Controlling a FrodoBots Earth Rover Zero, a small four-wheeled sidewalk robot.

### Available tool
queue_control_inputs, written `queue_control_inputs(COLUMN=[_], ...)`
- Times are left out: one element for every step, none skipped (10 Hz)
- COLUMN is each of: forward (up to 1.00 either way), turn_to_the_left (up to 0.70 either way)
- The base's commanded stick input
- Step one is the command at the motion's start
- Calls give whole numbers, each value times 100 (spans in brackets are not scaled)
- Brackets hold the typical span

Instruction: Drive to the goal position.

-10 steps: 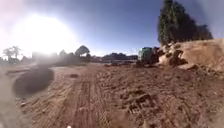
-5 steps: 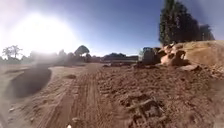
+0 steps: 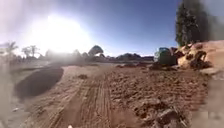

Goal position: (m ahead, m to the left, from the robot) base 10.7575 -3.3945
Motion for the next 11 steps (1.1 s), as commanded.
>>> queue_control_inputs(forward=[50, 50, 50, 50, 50, 50, 50, 50, 50, 50, 50], turn_to_the_left=[7, 4, 2, 0, 0, 0, 0, 0, 0, 0, 0])
